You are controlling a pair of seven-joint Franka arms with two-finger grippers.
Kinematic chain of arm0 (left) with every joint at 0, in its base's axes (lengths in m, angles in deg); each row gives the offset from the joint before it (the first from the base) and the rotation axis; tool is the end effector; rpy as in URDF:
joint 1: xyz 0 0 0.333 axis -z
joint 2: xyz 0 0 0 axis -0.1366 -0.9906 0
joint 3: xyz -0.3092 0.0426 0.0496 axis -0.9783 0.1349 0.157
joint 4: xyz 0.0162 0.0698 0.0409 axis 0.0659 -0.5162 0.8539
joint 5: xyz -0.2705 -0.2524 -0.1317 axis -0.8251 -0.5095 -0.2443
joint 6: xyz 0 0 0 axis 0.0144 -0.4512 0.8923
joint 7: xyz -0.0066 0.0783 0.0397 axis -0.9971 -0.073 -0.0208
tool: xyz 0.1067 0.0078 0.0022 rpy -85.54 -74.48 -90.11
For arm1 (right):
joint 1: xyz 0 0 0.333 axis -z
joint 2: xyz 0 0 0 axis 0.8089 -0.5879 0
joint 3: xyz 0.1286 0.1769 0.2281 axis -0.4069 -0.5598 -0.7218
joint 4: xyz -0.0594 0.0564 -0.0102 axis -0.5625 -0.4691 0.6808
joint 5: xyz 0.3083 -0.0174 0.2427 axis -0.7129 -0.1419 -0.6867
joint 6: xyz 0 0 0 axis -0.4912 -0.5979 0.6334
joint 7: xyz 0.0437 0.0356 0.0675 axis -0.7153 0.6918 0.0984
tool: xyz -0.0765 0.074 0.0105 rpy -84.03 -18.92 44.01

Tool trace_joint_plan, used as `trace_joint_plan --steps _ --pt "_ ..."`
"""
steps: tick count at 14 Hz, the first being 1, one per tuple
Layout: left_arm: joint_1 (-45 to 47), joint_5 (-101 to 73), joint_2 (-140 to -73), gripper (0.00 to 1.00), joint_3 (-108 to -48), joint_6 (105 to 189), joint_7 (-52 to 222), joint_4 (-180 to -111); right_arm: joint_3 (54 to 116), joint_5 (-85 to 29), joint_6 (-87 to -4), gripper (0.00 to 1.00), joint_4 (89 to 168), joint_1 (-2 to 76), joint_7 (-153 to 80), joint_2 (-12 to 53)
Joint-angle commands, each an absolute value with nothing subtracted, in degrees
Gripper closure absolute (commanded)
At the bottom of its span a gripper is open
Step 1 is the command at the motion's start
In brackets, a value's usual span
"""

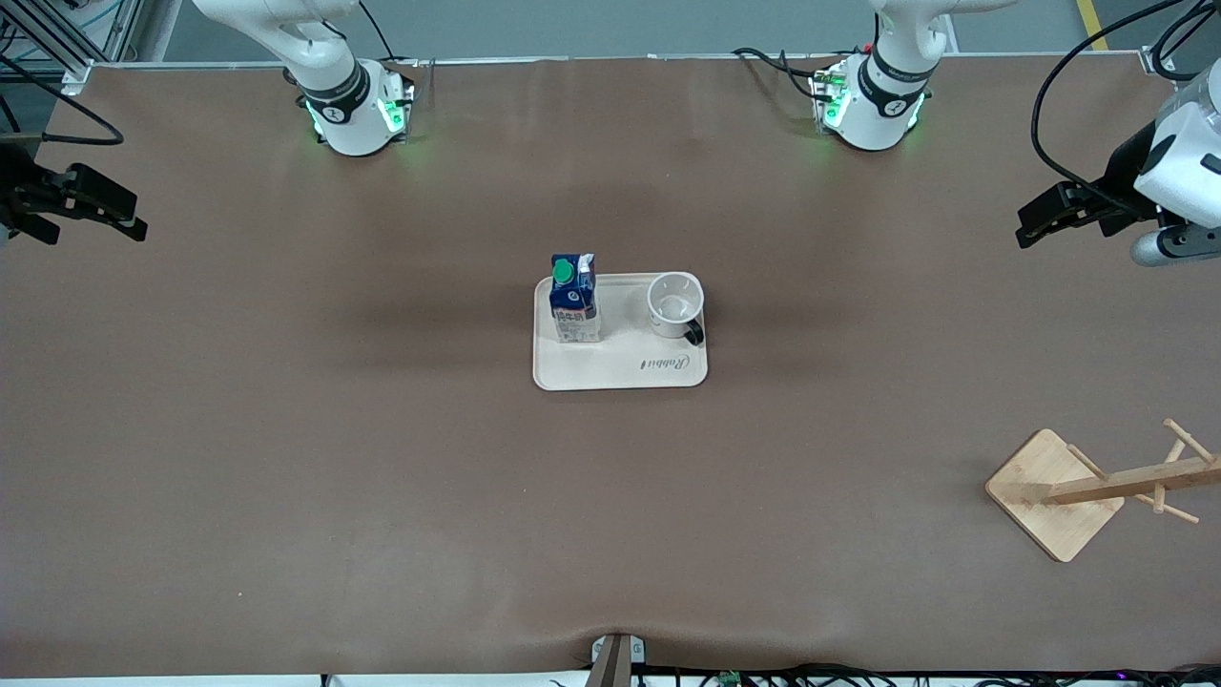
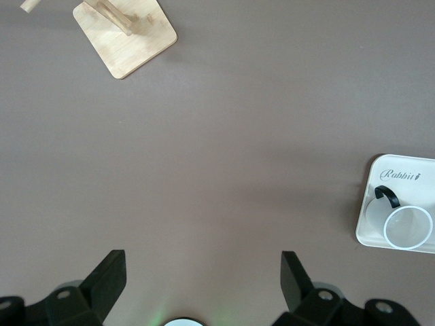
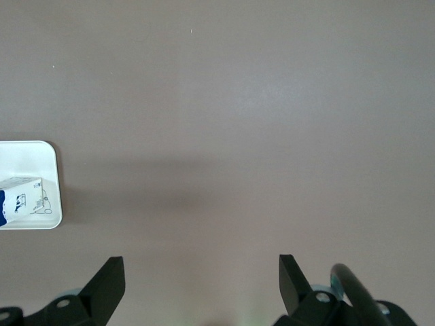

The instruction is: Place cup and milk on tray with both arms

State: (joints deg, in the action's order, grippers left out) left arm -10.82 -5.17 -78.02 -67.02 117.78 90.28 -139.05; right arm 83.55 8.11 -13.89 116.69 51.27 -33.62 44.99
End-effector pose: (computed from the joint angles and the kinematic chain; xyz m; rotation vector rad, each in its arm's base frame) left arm 0.5319 -0.0408 0.6202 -3.1195 -0.2025 0.0768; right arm 0.5368 -0.0098 0.6542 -3.1257 -0.0296 0.0443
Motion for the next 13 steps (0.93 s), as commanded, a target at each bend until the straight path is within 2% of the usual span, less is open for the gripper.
trace_joint_plan --steps 1,13 --pt "-10.93 -5.5 -77.71 0.0 -66.88 118.1 90.01 -138.99 83.54 8.79 -13.98 0.0 116.75 51.44 -32.68 45.46" --pt "-10.4 -4.71 -80.09 0.0 -67.14 117.66 90.01 -136.35 83.37 9.67 -13.54 0.0 114.47 51.44 -32.33 44.76"
